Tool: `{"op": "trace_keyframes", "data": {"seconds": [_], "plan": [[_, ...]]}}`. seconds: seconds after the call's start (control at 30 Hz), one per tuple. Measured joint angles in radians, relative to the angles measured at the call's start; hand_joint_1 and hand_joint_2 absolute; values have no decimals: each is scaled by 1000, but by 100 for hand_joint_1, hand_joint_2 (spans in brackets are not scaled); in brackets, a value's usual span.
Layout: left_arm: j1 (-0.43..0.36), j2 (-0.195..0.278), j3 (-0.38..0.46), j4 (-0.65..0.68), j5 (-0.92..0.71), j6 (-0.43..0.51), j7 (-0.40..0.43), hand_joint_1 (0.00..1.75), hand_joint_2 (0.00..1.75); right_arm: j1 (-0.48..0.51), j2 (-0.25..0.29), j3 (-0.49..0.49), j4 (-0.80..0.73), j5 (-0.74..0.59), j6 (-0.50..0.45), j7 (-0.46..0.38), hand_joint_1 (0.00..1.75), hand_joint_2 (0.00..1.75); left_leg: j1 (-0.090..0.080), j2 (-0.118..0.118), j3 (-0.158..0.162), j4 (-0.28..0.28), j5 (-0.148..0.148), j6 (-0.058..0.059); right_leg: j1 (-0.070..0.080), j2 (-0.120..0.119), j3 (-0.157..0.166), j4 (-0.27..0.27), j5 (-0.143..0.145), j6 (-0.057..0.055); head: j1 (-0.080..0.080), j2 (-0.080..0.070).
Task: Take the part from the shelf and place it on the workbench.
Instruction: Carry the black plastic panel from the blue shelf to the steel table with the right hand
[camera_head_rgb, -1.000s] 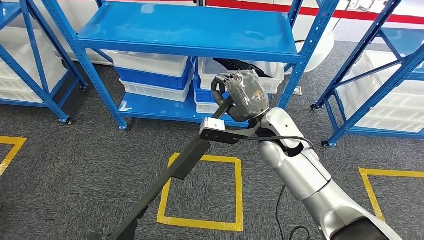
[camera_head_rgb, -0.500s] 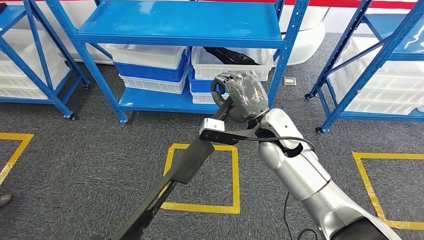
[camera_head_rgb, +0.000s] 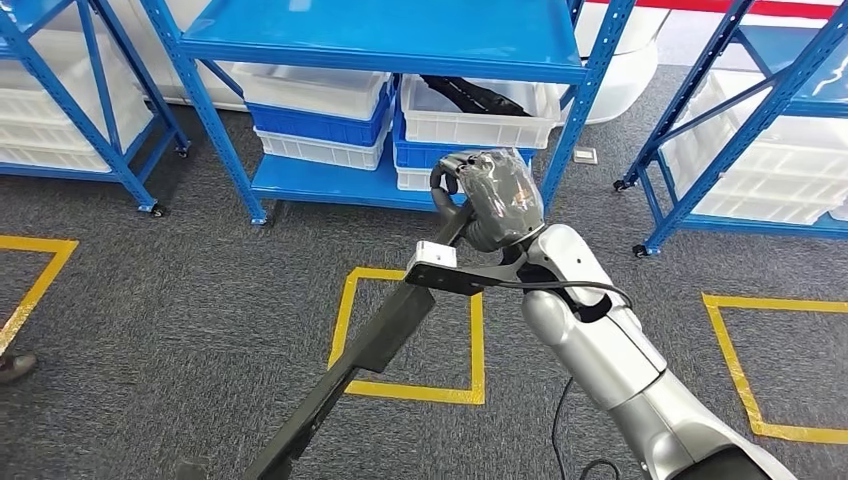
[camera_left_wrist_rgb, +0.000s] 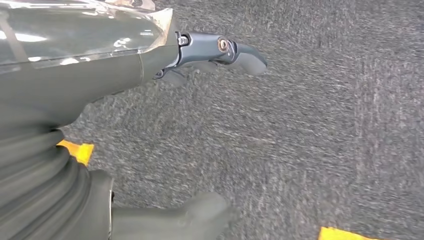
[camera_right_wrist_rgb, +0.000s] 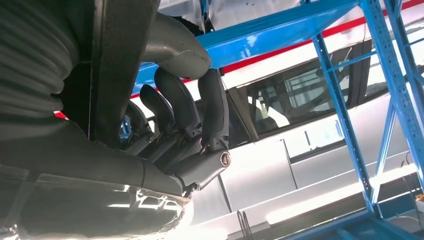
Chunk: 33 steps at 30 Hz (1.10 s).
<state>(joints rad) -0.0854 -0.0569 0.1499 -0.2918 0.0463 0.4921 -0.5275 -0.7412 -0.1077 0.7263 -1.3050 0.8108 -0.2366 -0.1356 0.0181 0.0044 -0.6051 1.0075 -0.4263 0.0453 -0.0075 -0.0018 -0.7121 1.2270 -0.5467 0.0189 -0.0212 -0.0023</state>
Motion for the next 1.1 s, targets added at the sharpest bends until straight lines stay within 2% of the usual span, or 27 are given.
{"op": "trace_keyframes", "data": {"seconds": [0.03, 0.07, 0.1, 0.13, 0.17, 0.2, 0.23, 0.27, 0.3, 0.33, 0.37, 0.4, 0.43, 0.5, 0.53, 0.57, 0.6, 0.63, 0.67, 0.73, 0.77, 0.87, 0.9, 0.97, 1.03, 1.07, 1.1], "plan": [[0, 0, 0, 0, -1, 0, 0, 0, 175, 3, -1, 0, 0, 2, 0, 0, 152, 175, -1, 1, -13, 0, 10, -1, -1, 0, -8, 51, -20, 3, 0, 0], [0, 0, 0, 0, -2, 0, 0, 0, 175, 6, -2, 0, 0, 4, 0, 1, 152, 175, -1, 1, -25, 1, 20, -2, -1, 0, 0, 71, -20, 10, 1, 0], [0, -1, 0, 0, -2, 0, 0, 0, 175, 8, -3, 0, 0, 5, 0, 1, 152, 175, -1, 1, -37, 1, 29, -4, -2, 0, 25, 56, -6, 19, 1, 0], [0, -1, 0, 0, -3, 0, 0, 0, 175, 10, -3, 0, 0, 6, 0, 2, 152, 175, -1, 1, -48, 1, 38, -7, -2, 0, 67, 8, 15, 26, 1, 0], [0, -1, 0, 0, -3, 0, 0, 0, 175, 10, -3, -1, -1, 7, 0, 2, 152, 175, -2, 1, -57, 2, 47, -11, -2, 0, 120, -67, 29, 27, 1, 0], [0, -2, 0, 0, -3, 0, 1, 0, 175, 9, -2, -2, -3, 8, 0, 2, 152, 175, -2, 1, -64, 2, 55, -16, 1, 0, 171, -143, 32, 23, 1, 0], [0, -2, 0, 0, -3, 0, 1, 0, 175, 9, -2, -3, -4, 9, 0, 3, 152, 175, -3, 1, -68, 0, 64, -22, 4, 0, 205, -200, 31, 17, 0, 0], [0, -2, 0, 0, -3, 0, 1, 0, 175, 9, -2, -4, -6, 10, 0, 3, 152, 175, -4, 2, -71, -1, 72, -27, 8, 1, 223, -234, 26, 10, 0, 0], [1, -2, 0, 0, -3, 0, 1, 0, 175, 10, -2, -5, -7, 10, 0, 3, 152, 175, -4, 2, -72, -4, 81, -32, 12, 1, 225, -242, 29, 5, 0, 0], [1, -2, 0, 0, -3, 0, 2, 0, 175, 11, -2, -5, -7, 11, 0, 3, 152, 175, -3, 1, -75, -6, 87, -37, 6, 1, 218, -241, 37, -2, 0, 0], [3, -1, 0, 0, -3, 0, 2, 0, 175, 11, -1, -5, -7, 12, 1, 3, 152, 175, -2, -1, -80, -1, 79, -42, 1, -1, 212, -242, 45, -9, 0, 0], [4, -1, 0, 0, -3, 0, 2, 0, 175, 11, 0, -5, -7, 12, 1, 3, 152, 175, 0, -3, -90, 19, 53, -47, -4, -2, 205, -243, 55, -19, -2, 0], [5, -1, 0, 0, -3, 0, 2, 0, 175, 10, 2, -5, -7, 13, 2, 3, 152, 175, 1, -5, -103, 58, 11, -52, -9, -3, 196, -243, 64, -27, -2, 0], [6, 0, 0, 0, -3, 0, 1, 0, 175, 11, 6, -4, -7, 13, 2, 3, 152, 175, 2, -6, -135, 182, -82, -60, -5, -5, 177, -241, 80, -37, -3, 0], [6, 1, 1, 0, -3, 0, 0, 0, 175, 12, 7, -3, -7, 14, 2, 3, 152, 175, 2, -6, -146, 240, -105, -62, -4, -5, 166, -240, 87, -38, -3, 0], [7, 1, 1, 0, -3, 0, 0, 0, 175, 14, 8, -3, -7, 14, 3, 3, 152, 175, 2, -6, -145, 275, -105, -64, -3, -5, 156, -238, 94, -36, -3, 0], [7, 1, 1, 0, -3, 0, -1, 0, 175, 14, 8, -2, -7, 14, 3, 3, 152, 175, 3, -6, -127, 275, -87, -64, -2, -5, 145, -236, 101, -34, -3, 0], [7, 1, 1, 0, -3, 0, -2, 0, 175, 15, 9, -2, -7, 15, 4, 3, 152, 175, 4, -6, -89, 236, -60, -64, -3, -5, 136, -231, 106, -31, -3, 0], [7, 2, 1, 0, -2, 0, -3, 0, 175, 15, 10, -2, -7, 15, 4, 3, 152, 175, 5, -6, -44, 174, -45, -63, -4, -5, 128, -225, 109, -28, -3, 0], [7, 3, 1, 0, -2, 0, -5, 0, 175, 13, 13, -3, -8, 15, 4, 3, 152, 175, 2, -9, 33, 59, -48, -59, 0, -5, 114, -215, 116, -19, -3, 0], [6, 3, 1, 0, -2, 0, -6, 0, 175, 12, 14, -3, -8, 15, 4, 3, 152, 175, -1, -11, 47, 32, -57, -55, 2, -5, 110, -213, 120, -13, -3, 0], [8, 2, 1, 0, -2, 0, -7, 0, 175, 11, 15, -3, -8, 15, 4, 3, 152, 175, -5, -10, 41, 19, -47, -32, 6, -3, 97, -207, 127, 8, -2, 0], [7, 2, 1, 0, -2, 0, -8, 0, 175, 10, 15, -3, -8, 15, 4, 3, 152, 175, -5, -9, 35, 16, -39, -20, 6, -2, 85, -188, 112, 9, -1, 0], [7, 2, 1, 0, -2, 0, -9, 0, 175, 9, 14, -4, -8, 15, 4, 3, 152, 175, -4, -5, 18, 12, -21, -1, 3, -1, 45, -95, 48, 4, 2, 0], [8, 3, 2, 0, 2, 0, -11, 0, 175, 11, 13, -3, -8, 15, 5, 2, 152, 175, -6, -5, -4, 12, -4, 6, 1, -1, 4, 37, -17, 3, 4, 0], [9, 3, 3, 0, 4, 0, -12, 0, 175, 12, 13, -3, -8, 15, 5, 2, 152, 175, -7, -4, -15, 13, 4, 5, 1, -1, -2, 78, -30, 8, 4, 0], [9, 4, 4, 0, 6, 0, -12, 0, 175, 13, 13, -3, -8, 15, 6, 2, 152, 175, -8, -4, -26, 13, 13, 4, 1, -1, 10, 81, -27, 14, 5, 0]]}}
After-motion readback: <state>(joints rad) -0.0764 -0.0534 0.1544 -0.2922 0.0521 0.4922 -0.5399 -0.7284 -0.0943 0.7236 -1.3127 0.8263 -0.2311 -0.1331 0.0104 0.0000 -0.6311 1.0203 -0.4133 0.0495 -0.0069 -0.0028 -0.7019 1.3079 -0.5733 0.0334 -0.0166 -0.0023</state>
